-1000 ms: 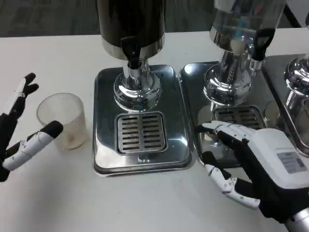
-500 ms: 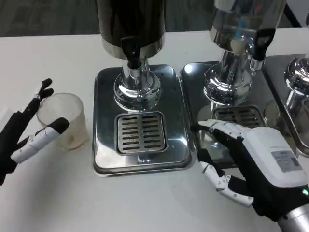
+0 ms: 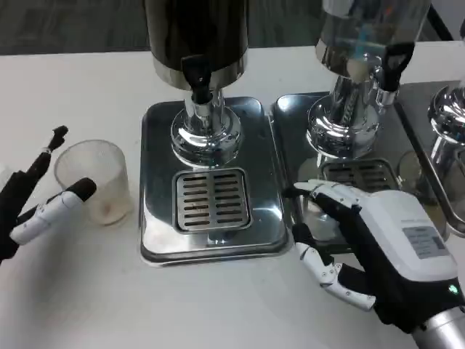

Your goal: Grasp the cup under the faucet to collect the drink, then remove the cup.

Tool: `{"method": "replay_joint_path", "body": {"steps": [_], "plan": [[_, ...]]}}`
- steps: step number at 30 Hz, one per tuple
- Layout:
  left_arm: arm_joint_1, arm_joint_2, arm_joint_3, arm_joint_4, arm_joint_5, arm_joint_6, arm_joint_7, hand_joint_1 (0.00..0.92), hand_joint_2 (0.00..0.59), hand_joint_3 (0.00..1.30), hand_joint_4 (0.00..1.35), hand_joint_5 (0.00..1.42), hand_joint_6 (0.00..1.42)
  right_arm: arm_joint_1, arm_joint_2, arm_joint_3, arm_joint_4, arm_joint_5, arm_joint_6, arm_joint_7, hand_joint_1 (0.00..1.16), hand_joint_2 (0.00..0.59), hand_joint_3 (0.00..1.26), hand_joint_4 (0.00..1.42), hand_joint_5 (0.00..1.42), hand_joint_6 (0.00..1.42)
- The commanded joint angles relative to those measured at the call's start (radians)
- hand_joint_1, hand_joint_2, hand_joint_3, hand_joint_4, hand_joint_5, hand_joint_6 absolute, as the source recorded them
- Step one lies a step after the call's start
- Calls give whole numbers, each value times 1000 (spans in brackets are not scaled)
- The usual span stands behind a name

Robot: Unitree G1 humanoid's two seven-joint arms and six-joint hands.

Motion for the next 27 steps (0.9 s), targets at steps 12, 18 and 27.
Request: {"method": "replay_joint_path", "body": {"steps": [12, 18, 27], "plan": [[-126, 16, -73, 223, 53, -44, 85, 0, 0, 0, 0, 0, 87, -1, 8, 5, -13, -3, 9, -10, 344, 476, 347, 267, 340, 430], [-166, 6, -102, 274, 73, -44, 112, 0, 0, 0, 0, 0, 105, 3, 4, 5, -17, -1, 9, -6, 349, 476, 348, 279, 341, 453], [-224, 6, -165, 326, 106, -13, 119, 0, 0, 0, 0, 0, 111, -2, 1, 8, -21, 4, 10, 3, 356, 481, 366, 288, 355, 476]]}}
